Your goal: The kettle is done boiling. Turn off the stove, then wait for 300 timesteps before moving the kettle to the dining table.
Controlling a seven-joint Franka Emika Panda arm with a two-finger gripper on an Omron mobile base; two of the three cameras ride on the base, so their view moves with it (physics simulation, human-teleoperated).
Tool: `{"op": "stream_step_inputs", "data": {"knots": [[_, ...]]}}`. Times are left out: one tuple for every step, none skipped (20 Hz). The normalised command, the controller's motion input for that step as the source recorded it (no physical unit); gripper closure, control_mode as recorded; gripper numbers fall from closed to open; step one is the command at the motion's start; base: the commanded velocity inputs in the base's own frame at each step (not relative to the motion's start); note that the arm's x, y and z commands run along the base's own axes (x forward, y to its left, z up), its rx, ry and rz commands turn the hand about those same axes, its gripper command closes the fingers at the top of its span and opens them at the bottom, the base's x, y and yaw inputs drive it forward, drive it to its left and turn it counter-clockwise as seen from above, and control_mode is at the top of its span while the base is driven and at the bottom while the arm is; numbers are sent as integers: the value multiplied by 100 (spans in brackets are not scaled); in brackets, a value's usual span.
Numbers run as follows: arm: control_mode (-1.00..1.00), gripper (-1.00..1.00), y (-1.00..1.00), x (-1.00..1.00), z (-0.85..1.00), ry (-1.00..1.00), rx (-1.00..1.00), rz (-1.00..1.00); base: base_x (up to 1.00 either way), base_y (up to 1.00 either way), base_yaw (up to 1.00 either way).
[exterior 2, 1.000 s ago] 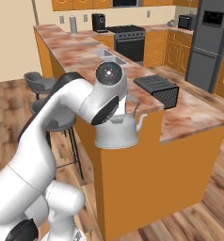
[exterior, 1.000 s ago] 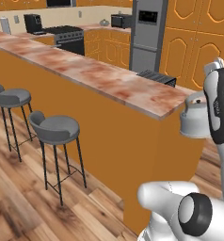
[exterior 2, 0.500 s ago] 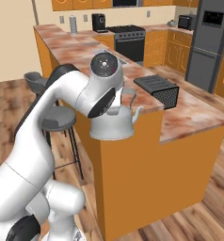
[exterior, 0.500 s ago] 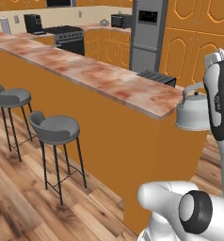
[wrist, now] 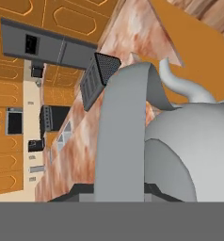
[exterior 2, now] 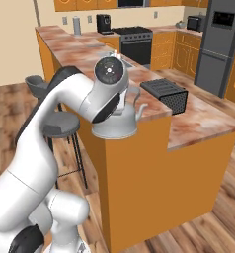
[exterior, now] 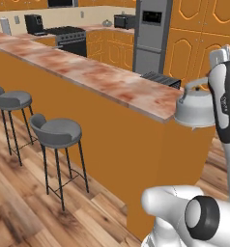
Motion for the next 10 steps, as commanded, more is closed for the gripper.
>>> {"op": "stream_step_inputs", "data": {"knots": [[-100, 100, 10, 28, 0, -9, 3, 0, 0, 0, 0], [-100, 100, 11, 29, 0, -9, 2, 0, 0, 0, 0], [-100, 100, 11, 29, 0, -9, 2, 0, 0, 0, 0], [-100, 100, 12, 29, 0, -8, 2, 0, 0, 0, 0], [-100, 100, 15, 26, 0, -8, 1, 0, 0, 0, 0], [-100, 100, 20, 24, 0, -7, 0, 0, 0, 0, 0], [-100, 100, 28, 22, 0, -8, 0, 0, 0, 0, 0], [-100, 100, 26, 22, 0, -7, 0, 0, 0, 0, 0], [-100, 100, 17, 30, 0, -6, 0, 0, 0, 0, 0], [-100, 100, 9, 41, 0, -4, 0, 0, 0, 0, 0]]}}
